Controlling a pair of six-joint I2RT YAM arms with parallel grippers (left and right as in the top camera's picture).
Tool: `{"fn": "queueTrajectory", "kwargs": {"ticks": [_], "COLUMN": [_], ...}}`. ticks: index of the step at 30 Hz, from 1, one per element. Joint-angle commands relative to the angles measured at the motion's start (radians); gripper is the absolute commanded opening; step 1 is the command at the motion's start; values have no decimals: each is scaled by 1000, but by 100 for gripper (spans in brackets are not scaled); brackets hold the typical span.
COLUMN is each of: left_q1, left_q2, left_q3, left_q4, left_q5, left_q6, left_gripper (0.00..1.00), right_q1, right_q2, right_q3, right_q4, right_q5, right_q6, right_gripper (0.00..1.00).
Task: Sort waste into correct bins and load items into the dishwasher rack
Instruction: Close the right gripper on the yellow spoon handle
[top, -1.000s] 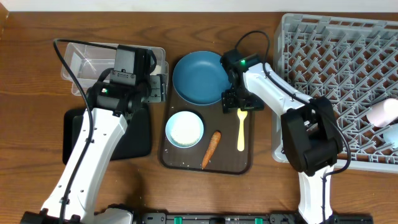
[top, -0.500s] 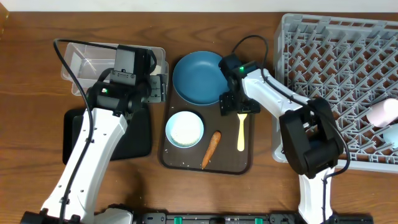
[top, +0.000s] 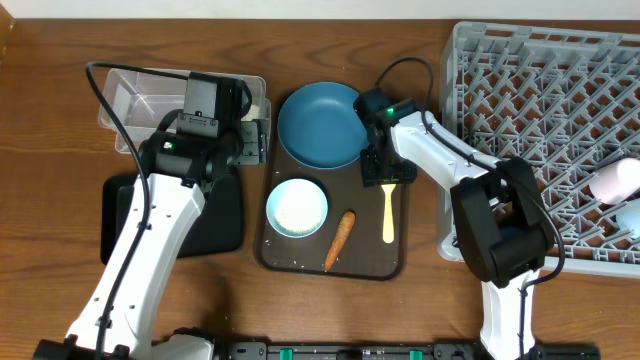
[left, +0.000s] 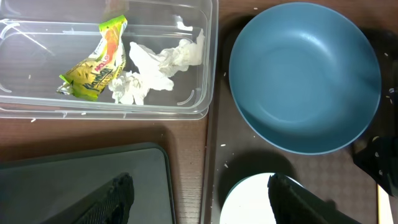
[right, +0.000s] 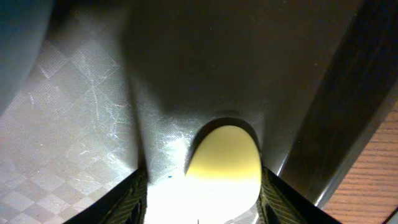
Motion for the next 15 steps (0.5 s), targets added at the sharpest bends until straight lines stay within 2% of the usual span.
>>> {"fn": "queueTrajectory", "kwargs": {"ticks": [1,15], "left_q1": [0,0], "left_q2": [-4,-4], "left_q3": [5,5], "left_q4": [0,0], "left_q5": [-16,-16], "left_q6": [10,10], "left_gripper": [72,72], "right_q1": [2,2], "right_q2": [29,29], "right_q3": [-37,-37], "right_q4": [-8,-11], "right_q5": [9,-13], "right_q6": [12,12], "right_gripper": [50,43]}}
